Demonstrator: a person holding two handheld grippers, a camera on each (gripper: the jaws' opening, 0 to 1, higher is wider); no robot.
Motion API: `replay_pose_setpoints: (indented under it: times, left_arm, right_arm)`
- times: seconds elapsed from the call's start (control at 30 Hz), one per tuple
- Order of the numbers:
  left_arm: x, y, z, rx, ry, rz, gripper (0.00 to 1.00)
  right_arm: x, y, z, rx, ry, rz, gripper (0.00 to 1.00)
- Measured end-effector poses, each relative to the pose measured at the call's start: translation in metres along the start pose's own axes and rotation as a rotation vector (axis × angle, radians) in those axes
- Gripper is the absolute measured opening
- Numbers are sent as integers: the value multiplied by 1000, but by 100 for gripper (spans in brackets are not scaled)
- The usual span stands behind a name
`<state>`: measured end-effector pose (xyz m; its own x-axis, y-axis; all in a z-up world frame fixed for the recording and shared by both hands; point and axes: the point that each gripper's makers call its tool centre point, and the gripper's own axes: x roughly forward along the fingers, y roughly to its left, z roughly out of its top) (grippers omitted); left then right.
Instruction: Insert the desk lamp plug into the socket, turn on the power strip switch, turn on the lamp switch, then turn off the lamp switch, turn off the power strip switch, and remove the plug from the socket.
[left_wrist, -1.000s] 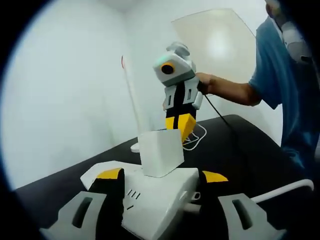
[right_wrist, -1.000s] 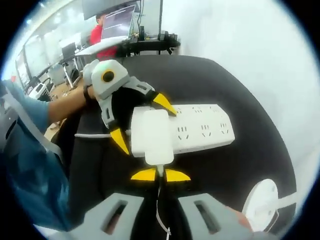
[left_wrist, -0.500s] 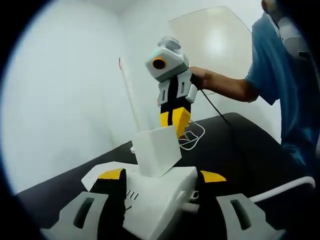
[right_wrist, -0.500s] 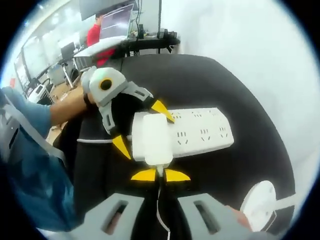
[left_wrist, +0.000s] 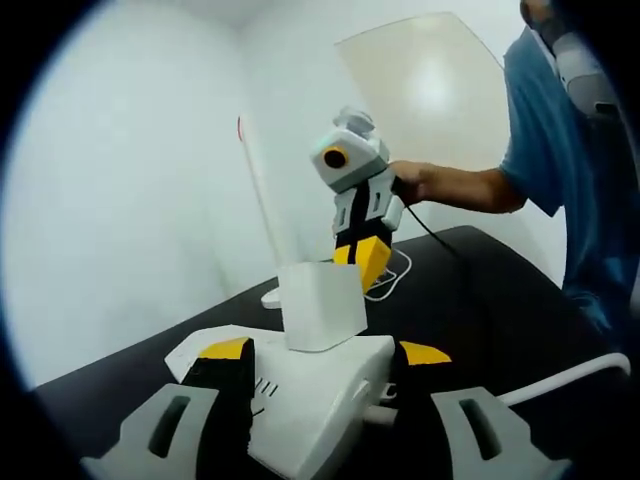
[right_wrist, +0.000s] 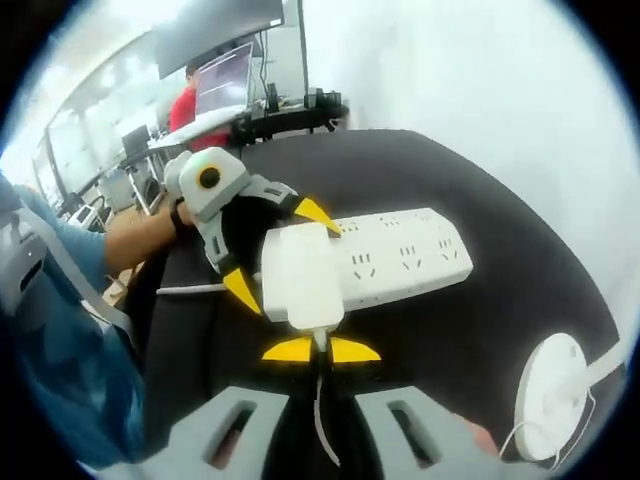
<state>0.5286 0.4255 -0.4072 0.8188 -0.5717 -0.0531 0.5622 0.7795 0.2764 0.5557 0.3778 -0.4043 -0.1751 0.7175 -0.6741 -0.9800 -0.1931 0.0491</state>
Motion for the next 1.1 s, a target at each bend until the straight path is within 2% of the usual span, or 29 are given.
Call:
replay_pose_setpoints:
  times: [0.13, 0.17, 0.23, 0.27, 0.33, 0.5, 0.67, 0.8, 0.93, 1.1]
  left_arm:
    - [0, -2, 2, -1, 1, 2, 54]
    - [0, -2, 1, -2, 1, 2, 54]
    - [0, -1, 1, -3, 1, 2, 54]
    - [0, -1, 1, -3, 1, 2, 54]
    - [0, -2, 2, -3, 0, 2, 54]
    - [-2, 1, 0, -5, -1, 1, 54]
    - [-2, 0, 1, -6, -2, 1, 54]
    - [-1, 0, 1, -7, -2, 1, 54]
    - [-1, 0, 1, -7, -1, 1, 54]
    - [-1, -2, 1, -9, 0, 0, 54]
  right_arm:
    - [-3, 3, 3, -107, 31, 12, 7]
    - [-5, 5, 3, -114, 40, 18, 15]
    - [-6, 3, 13, -97, 7, 23, 36]
    - [-8, 2, 15, -100, 8, 21, 41]
    - [-8, -8, 23, -160, 16, -30, 40]
    - [5, 0, 32, -165, 57, 23, 39]
    - [23, 7, 34, -210, 123, 46, 32]
    - [29, 10, 29, -208, 184, 72, 26]
    - [28, 12, 28, -184, 201, 60, 25]
    - [28, 10, 26, -170, 271, 45, 24]
